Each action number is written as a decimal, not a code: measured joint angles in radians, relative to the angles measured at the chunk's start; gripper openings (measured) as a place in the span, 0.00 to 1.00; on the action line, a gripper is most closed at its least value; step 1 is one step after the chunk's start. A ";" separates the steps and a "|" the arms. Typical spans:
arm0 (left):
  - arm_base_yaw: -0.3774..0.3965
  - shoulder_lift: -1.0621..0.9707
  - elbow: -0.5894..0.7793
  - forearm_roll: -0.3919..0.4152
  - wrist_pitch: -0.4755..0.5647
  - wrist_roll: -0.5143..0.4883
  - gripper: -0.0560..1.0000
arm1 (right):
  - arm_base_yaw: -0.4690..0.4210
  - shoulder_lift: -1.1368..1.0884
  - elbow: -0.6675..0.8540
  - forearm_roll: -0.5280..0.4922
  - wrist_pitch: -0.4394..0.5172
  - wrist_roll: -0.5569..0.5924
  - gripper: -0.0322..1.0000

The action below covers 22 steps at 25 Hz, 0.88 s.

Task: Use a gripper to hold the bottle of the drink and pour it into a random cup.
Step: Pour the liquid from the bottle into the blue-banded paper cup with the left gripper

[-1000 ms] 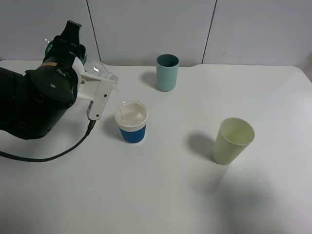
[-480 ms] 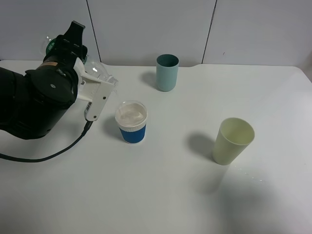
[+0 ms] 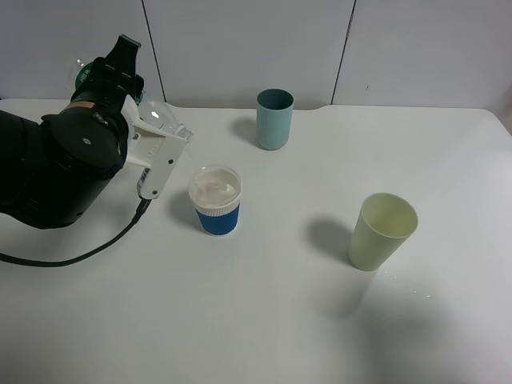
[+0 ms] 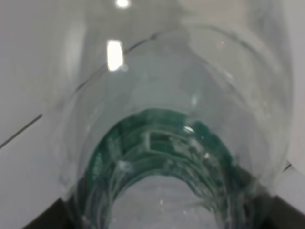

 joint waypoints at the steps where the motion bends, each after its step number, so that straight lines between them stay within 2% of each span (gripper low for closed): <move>1: 0.000 0.000 0.000 0.000 0.000 0.002 0.53 | 0.000 0.000 0.000 0.000 0.000 0.000 0.65; 22: 0.000 0.000 0.000 0.049 -0.017 0.039 0.53 | 0.000 0.000 0.000 0.000 0.000 0.000 0.65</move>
